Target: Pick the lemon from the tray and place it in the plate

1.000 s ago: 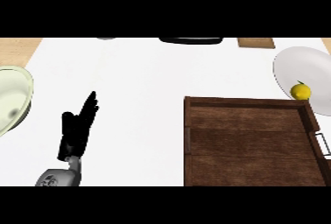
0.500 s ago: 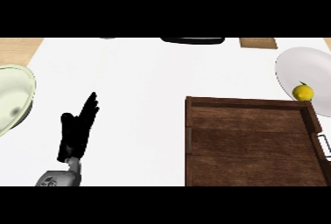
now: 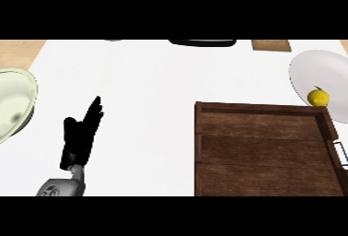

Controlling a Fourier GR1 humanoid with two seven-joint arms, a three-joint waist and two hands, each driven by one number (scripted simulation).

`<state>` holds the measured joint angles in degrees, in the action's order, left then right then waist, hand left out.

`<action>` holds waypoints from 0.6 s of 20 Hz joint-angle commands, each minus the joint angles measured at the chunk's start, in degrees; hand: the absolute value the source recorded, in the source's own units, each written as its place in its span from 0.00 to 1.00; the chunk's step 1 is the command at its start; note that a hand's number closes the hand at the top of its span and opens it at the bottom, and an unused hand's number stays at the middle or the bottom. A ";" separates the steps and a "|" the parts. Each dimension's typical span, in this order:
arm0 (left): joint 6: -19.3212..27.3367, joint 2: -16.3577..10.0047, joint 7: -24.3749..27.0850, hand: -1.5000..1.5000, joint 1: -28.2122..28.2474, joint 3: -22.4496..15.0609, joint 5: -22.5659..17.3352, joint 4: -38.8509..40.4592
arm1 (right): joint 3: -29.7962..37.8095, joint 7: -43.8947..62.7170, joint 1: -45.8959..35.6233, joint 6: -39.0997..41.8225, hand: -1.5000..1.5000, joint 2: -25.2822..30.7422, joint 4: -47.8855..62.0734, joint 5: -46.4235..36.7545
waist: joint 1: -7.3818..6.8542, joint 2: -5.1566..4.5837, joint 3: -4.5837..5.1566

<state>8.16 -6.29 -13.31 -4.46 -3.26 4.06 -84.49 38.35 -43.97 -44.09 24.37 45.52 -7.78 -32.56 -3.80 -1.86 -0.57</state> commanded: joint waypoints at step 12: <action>-0.79 0.61 1.84 0.50 2.00 -1.37 0.55 -0.14 | -0.58 -3.17 3.43 -1.99 0.00 0.33 -0.79 -0.12 | -0.67 -0.11 -0.04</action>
<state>7.67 -6.32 -12.71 -4.41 -3.39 4.17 -84.44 37.78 -44.45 -41.73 21.07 45.77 -8.61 -32.69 -4.28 -2.04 -0.61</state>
